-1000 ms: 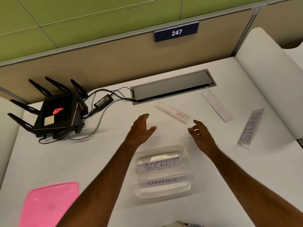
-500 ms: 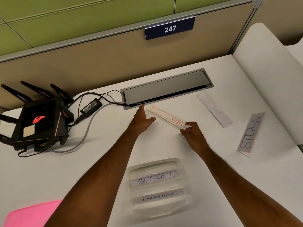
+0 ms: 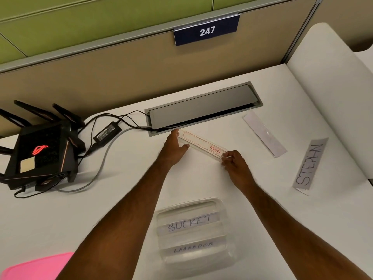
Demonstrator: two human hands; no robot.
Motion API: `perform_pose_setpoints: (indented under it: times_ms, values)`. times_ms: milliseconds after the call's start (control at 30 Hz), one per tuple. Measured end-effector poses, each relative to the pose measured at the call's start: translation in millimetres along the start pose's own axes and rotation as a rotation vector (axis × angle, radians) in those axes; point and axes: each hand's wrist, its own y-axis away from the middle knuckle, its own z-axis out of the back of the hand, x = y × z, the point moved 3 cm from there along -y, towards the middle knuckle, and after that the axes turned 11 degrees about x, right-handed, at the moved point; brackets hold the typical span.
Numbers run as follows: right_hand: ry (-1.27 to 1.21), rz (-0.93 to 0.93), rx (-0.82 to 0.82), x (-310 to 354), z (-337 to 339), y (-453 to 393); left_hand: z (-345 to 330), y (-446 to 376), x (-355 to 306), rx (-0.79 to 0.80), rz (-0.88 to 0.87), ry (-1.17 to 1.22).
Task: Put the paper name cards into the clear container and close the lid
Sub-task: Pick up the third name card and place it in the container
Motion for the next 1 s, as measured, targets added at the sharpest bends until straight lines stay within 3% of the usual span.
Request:
perform_pose_setpoints:
  times_ms: [567, 867, 1000]
  values:
    - [-0.049, 0.122, -0.006, 42.8, 15.4, 49.3, 16.5, 73.7, -10.1, -0.072, -0.186, -0.154]
    - [-0.251, 0.13, -0.008, 70.5, 19.6, 87.9, 24.1, 134.0, -2.7, -0.213, -0.288, -0.259]
    - [-0.291, 0.114, 0.04, 79.4, 17.8, 101.9, 27.7, 156.7, 1.5, -0.287, -0.288, -0.439]
